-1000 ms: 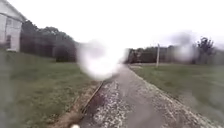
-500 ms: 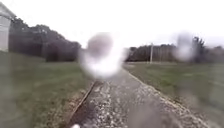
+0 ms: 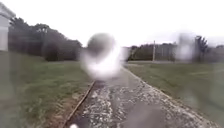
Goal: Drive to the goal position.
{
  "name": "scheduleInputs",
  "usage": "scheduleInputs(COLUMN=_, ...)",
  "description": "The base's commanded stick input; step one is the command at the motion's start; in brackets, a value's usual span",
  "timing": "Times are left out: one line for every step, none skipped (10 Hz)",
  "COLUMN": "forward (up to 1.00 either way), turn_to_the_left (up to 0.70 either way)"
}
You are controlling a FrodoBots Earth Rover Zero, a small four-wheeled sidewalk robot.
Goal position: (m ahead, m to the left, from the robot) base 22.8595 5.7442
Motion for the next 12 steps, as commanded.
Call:
scheduleInputs(forward=0.7, turn_to_the_left=0.0)
scheduleInputs(forward=0.7, turn_to_the_left=0.0)
scheduleInputs(forward=0.7, turn_to_the_left=0.0)
scheduleInputs(forward=0.7, turn_to_the_left=0.0)
scheduleInputs(forward=0.7, turn_to_the_left=0.0)
scheduleInputs(forward=0.7, turn_to_the_left=0.0)
scheduleInputs(forward=0.7, turn_to_the_left=0.0)
scheduleInputs(forward=0.7, turn_to_the_left=0.0)
scheduleInputs(forward=0.7, turn_to_the_left=0.0)
scheduleInputs(forward=0.7, turn_to_the_left=0.0)
scheduleInputs(forward=0.7, turn_to_the_left=0.0)
scheduleInputs(forward=0.7, turn_to_the_left=0.0)
